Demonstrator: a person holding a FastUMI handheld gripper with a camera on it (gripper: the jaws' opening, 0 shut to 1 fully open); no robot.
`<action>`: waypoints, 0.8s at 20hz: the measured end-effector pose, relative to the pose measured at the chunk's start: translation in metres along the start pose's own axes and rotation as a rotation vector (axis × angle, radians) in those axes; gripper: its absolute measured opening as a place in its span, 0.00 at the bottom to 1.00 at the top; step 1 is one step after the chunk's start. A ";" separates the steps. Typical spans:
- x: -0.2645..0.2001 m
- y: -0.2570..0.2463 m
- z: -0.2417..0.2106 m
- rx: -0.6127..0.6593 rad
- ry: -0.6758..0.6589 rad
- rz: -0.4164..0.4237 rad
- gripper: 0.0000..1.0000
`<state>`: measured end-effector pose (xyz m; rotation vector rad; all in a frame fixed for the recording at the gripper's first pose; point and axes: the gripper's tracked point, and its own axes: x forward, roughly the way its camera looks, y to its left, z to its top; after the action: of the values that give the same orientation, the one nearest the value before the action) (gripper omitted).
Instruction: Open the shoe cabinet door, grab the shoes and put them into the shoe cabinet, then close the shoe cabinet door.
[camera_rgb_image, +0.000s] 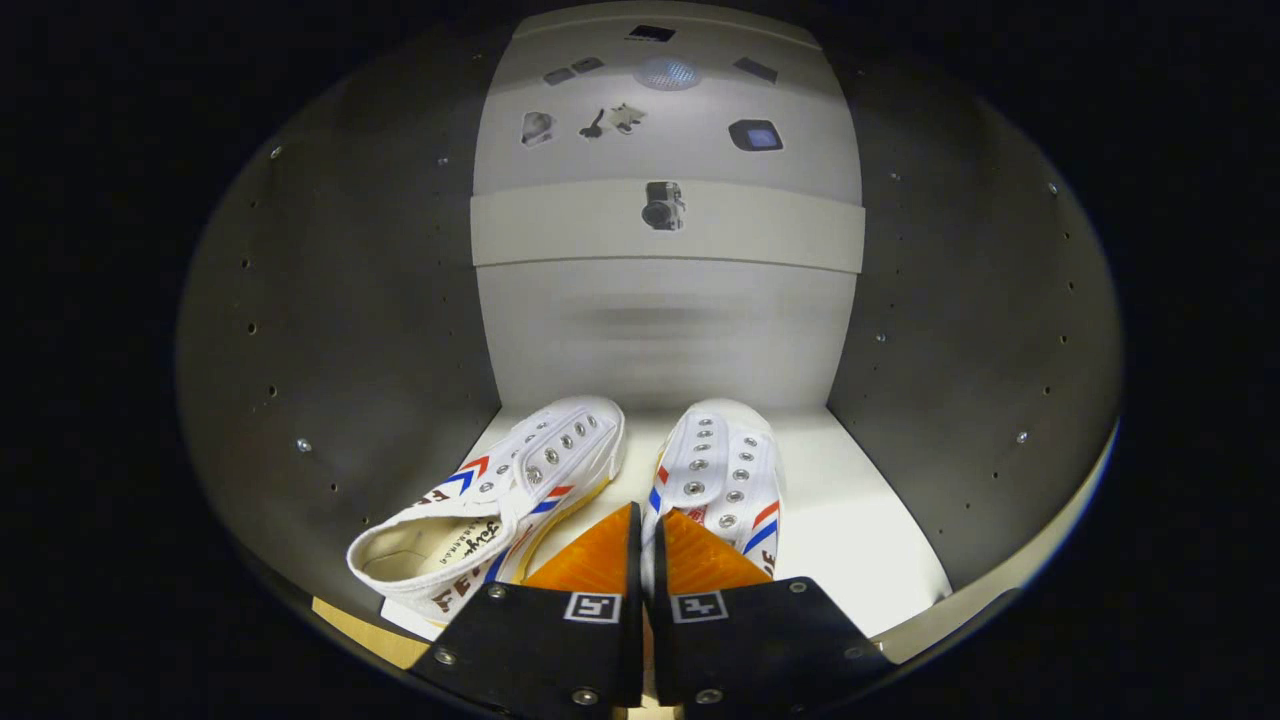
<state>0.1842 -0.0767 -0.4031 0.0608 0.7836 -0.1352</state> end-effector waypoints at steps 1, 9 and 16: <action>-0.005 -0.001 -0.003 0.017 0.002 0.004 0.10; -0.067 -0.018 0.017 0.053 -0.130 -0.003 0.45; -0.137 -0.021 -0.020 0.010 -0.183 0.053 0.77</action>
<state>0.0712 -0.0820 -0.3206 0.0775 0.5985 -0.0931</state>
